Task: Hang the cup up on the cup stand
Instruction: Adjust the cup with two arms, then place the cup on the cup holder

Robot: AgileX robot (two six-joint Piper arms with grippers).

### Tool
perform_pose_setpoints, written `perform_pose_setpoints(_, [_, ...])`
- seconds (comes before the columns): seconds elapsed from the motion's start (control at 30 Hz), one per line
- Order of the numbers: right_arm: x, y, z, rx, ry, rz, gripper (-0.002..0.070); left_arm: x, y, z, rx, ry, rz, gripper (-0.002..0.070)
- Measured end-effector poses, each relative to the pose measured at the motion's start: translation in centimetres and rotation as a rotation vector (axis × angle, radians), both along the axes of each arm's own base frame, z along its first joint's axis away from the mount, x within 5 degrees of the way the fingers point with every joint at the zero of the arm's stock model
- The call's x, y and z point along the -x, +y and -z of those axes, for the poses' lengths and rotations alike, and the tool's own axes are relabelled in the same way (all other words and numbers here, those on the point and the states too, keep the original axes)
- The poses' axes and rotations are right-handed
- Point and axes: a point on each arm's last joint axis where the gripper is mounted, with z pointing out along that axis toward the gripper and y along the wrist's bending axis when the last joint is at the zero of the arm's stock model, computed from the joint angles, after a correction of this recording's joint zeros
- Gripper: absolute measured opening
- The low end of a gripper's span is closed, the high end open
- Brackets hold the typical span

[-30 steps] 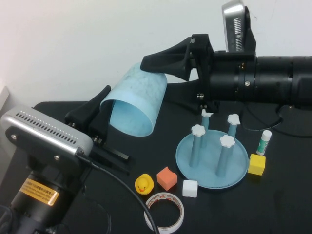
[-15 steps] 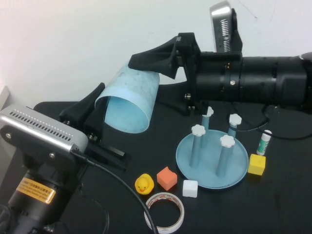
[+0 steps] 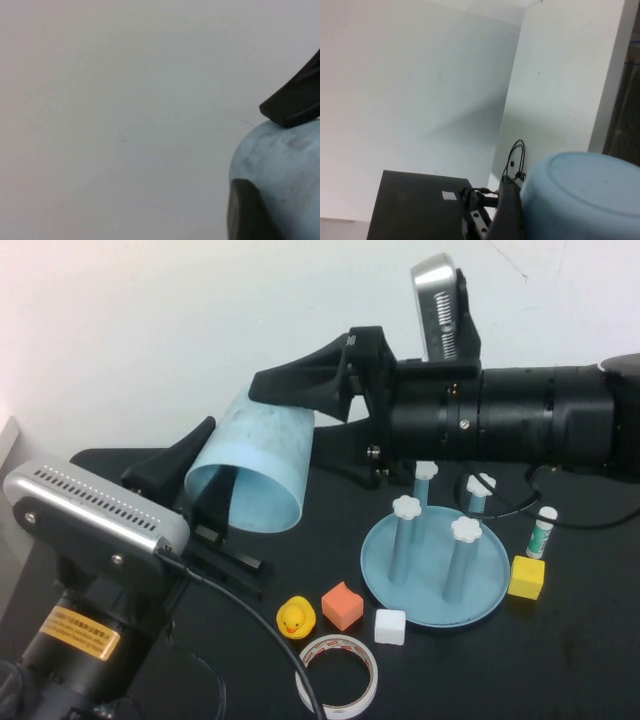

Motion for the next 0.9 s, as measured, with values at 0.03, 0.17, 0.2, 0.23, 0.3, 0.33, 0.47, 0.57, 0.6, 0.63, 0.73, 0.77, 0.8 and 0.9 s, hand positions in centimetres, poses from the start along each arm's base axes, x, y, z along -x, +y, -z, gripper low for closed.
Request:
perform_pose_setpoints(0.03, [0.0, 0.1, 0.1, 0.000, 0.002, -0.003, 0.0564, 0.0, 0.0, 0.0, -0.003, 0.002, 0.002, 0.0204])
perform_pose_setpoints(0.17, [0.0, 0.1, -0.1, 0.001, -0.012, -0.007, 0.0564, 0.0, -0.1, 0.1, -0.007, 0.011, 0.005, 0.0294])
perform_pose_setpoints(0.2, [0.0, 0.1, -0.2, 0.001, -0.020, -0.008, 0.0564, 0.0, -0.1, 0.2, -0.009, 0.015, 0.006, 0.0303])
perform_pose_setpoints(0.23, [-0.1, 0.1, -0.3, 0.002, -0.033, -0.010, 0.0564, 0.0, -0.1, 0.2, -0.010, 0.014, 0.007, 0.0309])
perform_pose_setpoints(0.3, [-0.2, 0.1, -0.9, -0.001, -0.063, -0.008, 0.0564, 0.0, -0.1, 0.2, -0.016, 0.019, 0.012, 0.0314])
perform_pose_setpoints(0.33, [-0.4, 0.0, -1.2, -0.003, -0.080, -0.005, 0.0564, 0.1, -0.1, 0.1, -0.018, 0.022, 0.016, 0.0316])
perform_pose_setpoints(0.47, [-1.3, -0.8, -2.1, 0.001, -0.152, 0.021, 0.0563, 0.5, 0.1, -0.4, -0.014, 0.035, 0.041, 0.0320])
perform_pose_setpoints(0.57, [-2.2, -1.9, -2.3, 0.013, -0.191, 0.056, 0.0563, 1.0, 0.2, -0.8, -0.023, 0.039, 0.069, 0.0321])
perform_pose_setpoints(0.6, [-2.5, -2.3, -2.3, 0.020, -0.203, 0.070, 0.0563, 1.2, 0.3, -1.0, -0.027, 0.040, 0.076, 0.0321])
perform_pose_setpoints(0.63, [-2.8, -2.8, -2.3, 0.026, -0.215, 0.084, 0.0563, 1.4, 0.4, -1.2, -0.030, 0.041, 0.085, 0.0321])
perform_pose_setpoints(0.73, [-3.5, -3.9, -2.3, 0.049, -0.264, 0.112, 0.0563, 1.9, 0.7, -1.6, -0.035, 0.057, 0.103, 0.0322])
perform_pose_setpoints(0.77, [-3.7, -4.3, -2.3, 0.059, -0.287, 0.120, 0.0563, 2.1, 0.8, -1.8, -0.035, 0.061, 0.108, 0.0322])
perform_pose_setpoints(0.8, [-4.0, -4.7, -2.3, 0.074, -0.320, 0.127, 0.0562, 2.3, 1.0, -1.9, -0.040, 0.072, 0.114, 0.0322])
perform_pose_setpoints(0.9, [-4.5, -5.7, -2.3, 0.134, -0.456, 0.135, 0.0562, 3.1, 1.5, -2.1, -0.062, 0.128, 0.138, 0.0301])
